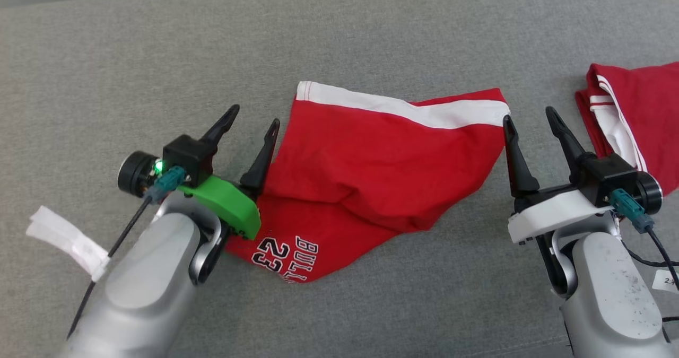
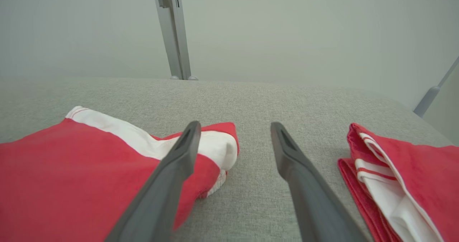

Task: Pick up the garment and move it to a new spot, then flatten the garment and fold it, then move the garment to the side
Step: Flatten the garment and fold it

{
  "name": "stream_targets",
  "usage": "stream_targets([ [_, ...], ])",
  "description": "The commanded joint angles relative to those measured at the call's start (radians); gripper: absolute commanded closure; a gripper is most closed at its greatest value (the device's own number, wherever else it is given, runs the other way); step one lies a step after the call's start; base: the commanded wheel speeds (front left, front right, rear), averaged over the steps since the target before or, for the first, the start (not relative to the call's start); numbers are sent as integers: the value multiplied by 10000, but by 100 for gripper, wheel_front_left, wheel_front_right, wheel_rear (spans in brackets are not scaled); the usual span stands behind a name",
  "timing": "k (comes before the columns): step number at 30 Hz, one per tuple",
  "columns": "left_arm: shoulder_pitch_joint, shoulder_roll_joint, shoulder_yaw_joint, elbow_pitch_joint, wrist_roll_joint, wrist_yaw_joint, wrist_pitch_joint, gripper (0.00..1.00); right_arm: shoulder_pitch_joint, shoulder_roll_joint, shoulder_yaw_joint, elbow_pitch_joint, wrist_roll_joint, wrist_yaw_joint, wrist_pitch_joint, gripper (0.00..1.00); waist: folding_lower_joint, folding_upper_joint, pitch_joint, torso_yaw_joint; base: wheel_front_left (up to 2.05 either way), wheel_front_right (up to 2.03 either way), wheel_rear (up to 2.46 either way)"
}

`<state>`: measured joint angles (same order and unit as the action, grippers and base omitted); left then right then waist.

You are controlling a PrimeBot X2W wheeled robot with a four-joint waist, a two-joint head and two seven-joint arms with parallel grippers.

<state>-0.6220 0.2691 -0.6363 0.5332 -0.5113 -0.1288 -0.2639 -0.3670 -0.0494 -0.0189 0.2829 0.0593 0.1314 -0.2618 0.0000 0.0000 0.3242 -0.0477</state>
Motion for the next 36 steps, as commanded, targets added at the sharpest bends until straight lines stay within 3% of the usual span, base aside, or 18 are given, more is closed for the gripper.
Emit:
stream_targets([
  [1,-510,145,-329,242,-236,-27,5,0,-143,-31,65,-100,62,-17,-40,0,0,0,617,-617,0,0,0],
  [11,-2646,370,-2562,1774,-1992,-27,569,0,-317,-30,499,-469,389,-17,-40,0,0,0,1127,-1205,0,0,0],
  [20,-2897,429,-3805,2746,-3258,-27,901,0,-256,-31,589,-497,423,-17,-40,0,0,0,1069,-1404,0,0,0],
  [21,-2903,445,-3966,2767,-3312,-27,869,7,-235,-31,569,-487,399,-17,-40,0,0,0,1054,-1397,0,0,0],
  [23,-2908,445,-4232,2705,-3492,-27,672,82,-188,-31,508,-452,341,-17,-40,0,0,0,1014,-1358,0,0,0],
  [24,-2939,464,-4330,2669,-3572,-27,544,100,-161,-31,476,-433,305,-17,-40,0,0,0,987,-1326,0,0,0],
  [31,-3075,413,-4389,2442,-3922,-27,5,100,-26,-34,299,-136,180,-17,-40,0,0,0,455,-940,0,0,0],
  [36,-2592,331,-3501,1532,-3498,-27,-7,100,168,-33,8,246,-11,-17,-41,0,0,0,-320,-349,0,0,0],
])
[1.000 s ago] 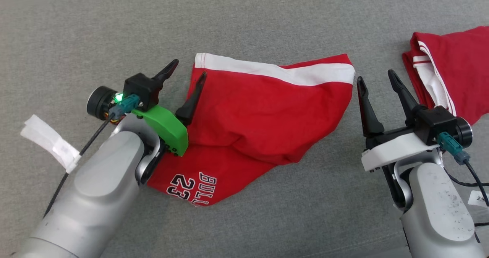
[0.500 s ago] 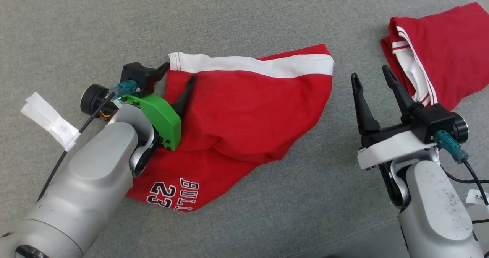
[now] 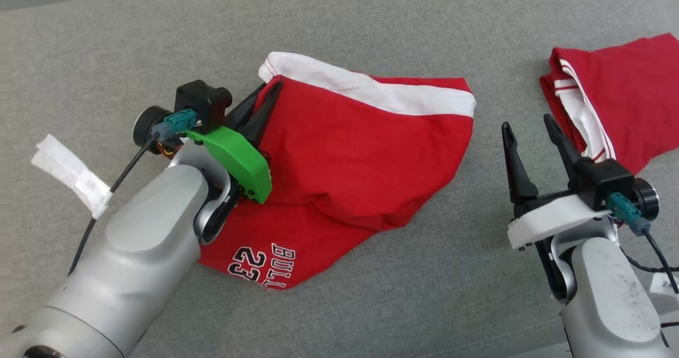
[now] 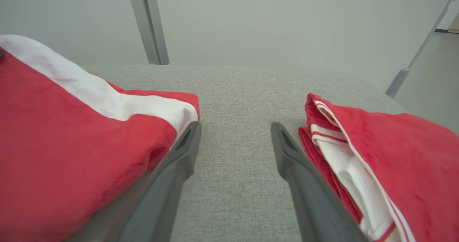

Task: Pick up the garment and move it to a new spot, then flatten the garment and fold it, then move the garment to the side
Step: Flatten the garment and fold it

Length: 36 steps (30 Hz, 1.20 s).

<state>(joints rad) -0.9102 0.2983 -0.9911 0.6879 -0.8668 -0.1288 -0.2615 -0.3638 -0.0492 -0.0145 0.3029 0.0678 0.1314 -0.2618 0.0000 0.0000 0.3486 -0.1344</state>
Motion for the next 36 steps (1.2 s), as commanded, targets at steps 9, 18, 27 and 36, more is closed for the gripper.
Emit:
stream_targets([
  [9,1970,-51,1477,-1188,952,-27,-30,100,631,-35,-348,749,-142,-17,-41,0,0,0,-2005,1546,0,0,0],
  [18,4057,-105,2477,-928,1208,-27,-32,100,1082,-36,-442,1122,-48,-17,-41,0,0,0,-2724,2243,0,0,0],
  [27,5083,-162,3509,264,1607,-4,-32,0,1052,-41,-182,1271,-18,-17,-41,0,0,0,-2730,2361,0,0,0],
  [36,5643,-245,5589,270,3078,963,-31,0,927,-41,48,1122,62,-17,-41,0,0,0,-2665,1965,0,0,0],
])
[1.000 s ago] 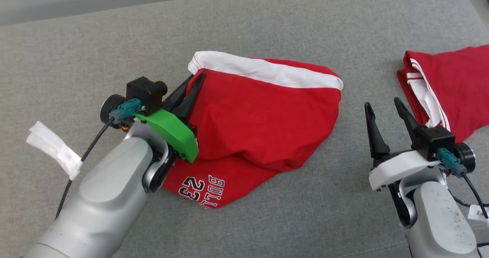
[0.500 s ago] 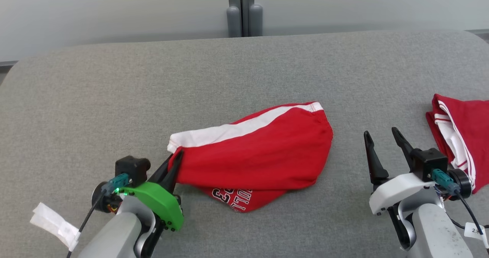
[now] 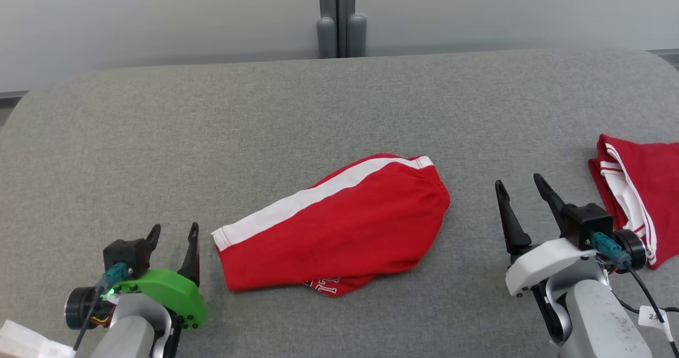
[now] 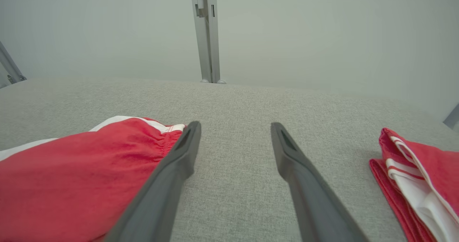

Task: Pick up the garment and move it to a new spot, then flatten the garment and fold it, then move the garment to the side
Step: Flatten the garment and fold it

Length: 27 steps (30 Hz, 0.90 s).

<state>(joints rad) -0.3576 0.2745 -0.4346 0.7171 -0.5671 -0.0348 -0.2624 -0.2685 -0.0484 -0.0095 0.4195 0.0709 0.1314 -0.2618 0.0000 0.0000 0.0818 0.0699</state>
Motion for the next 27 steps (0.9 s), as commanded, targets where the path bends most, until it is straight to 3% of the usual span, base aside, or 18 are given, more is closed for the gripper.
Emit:
stream_targets([
  [1,264,-48,263,-80,225,77,-23,0,4,-47,2,-79,33,-17,-41,0,0,0,-15,-128,0,0,0],
  [9,1598,-665,1996,-889,1420,-5,-23,0,454,-44,156,4,143,-17,-41,0,0,0,-79,-342,0,0,0],
  [18,1883,-1384,3094,-1289,2430,-598,-23,0,-110,-44,622,408,248,-17,-41,0,0,0,285,-78,0,0,0],
  [27,1357,-1762,3324,-1390,2852,-950,-23,0,-2567,-53,1571,2818,1803,-17,-41,0,0,0,1209,751,0,0,0],
])
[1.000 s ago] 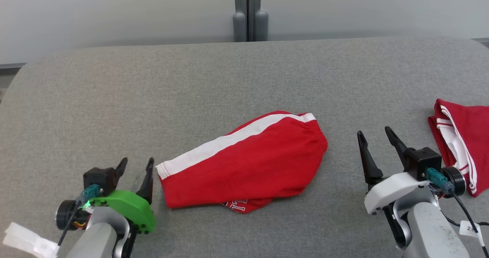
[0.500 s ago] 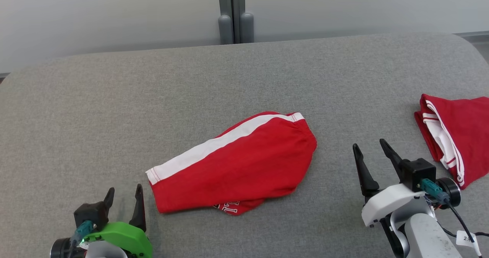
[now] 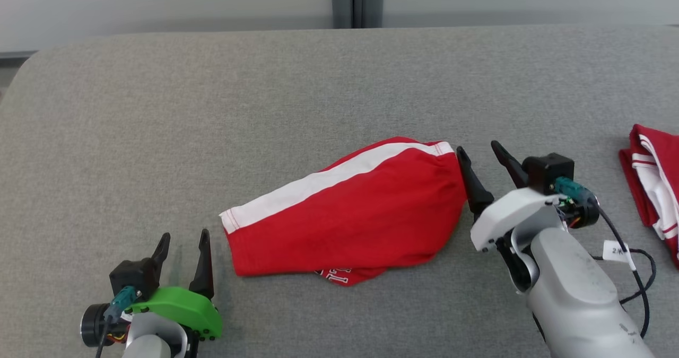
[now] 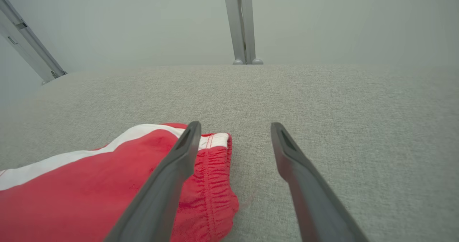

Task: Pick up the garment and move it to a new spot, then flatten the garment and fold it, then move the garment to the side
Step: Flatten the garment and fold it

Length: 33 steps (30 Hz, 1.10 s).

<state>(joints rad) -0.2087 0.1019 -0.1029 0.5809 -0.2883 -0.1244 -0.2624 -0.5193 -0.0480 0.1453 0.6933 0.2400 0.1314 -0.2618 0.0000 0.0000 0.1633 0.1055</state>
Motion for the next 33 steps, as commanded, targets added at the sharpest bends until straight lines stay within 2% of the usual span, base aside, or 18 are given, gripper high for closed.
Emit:
stream_targets([
  [1,-193,-57,-18,-18,70,-61,-23,0,-329,-51,120,463,466,-17,-41,0,0,0,484,499,0,0,0],
  [7,-387,24,-509,-96,-256,-74,-23,0,-1727,-60,970,2588,1942,-17,13,0,0,0,768,869,0,0,0],
  [14,-438,135,-812,-151,-538,-77,-23,0,-2414,-51,1822,3794,3271,-17,-17,0,0,0,841,1007,0,0,0],
  [18,-378,150,-905,-180,-608,-78,-24,0,-2404,-47,2361,3920,3819,-16,-15,0,0,0,787,961,0,0,0],
  [24,-231,140,-973,-205,-627,-79,-24,0,-2306,-47,2824,3470,4255,-16,-25,0,0,0,695,826,0,0,0],
  [33,-164,104,-1084,-154,-697,-79,-24,0,-2445,-50,2666,3128,4036,-16,-27,0,0,0,742,762,0,0,0],
])
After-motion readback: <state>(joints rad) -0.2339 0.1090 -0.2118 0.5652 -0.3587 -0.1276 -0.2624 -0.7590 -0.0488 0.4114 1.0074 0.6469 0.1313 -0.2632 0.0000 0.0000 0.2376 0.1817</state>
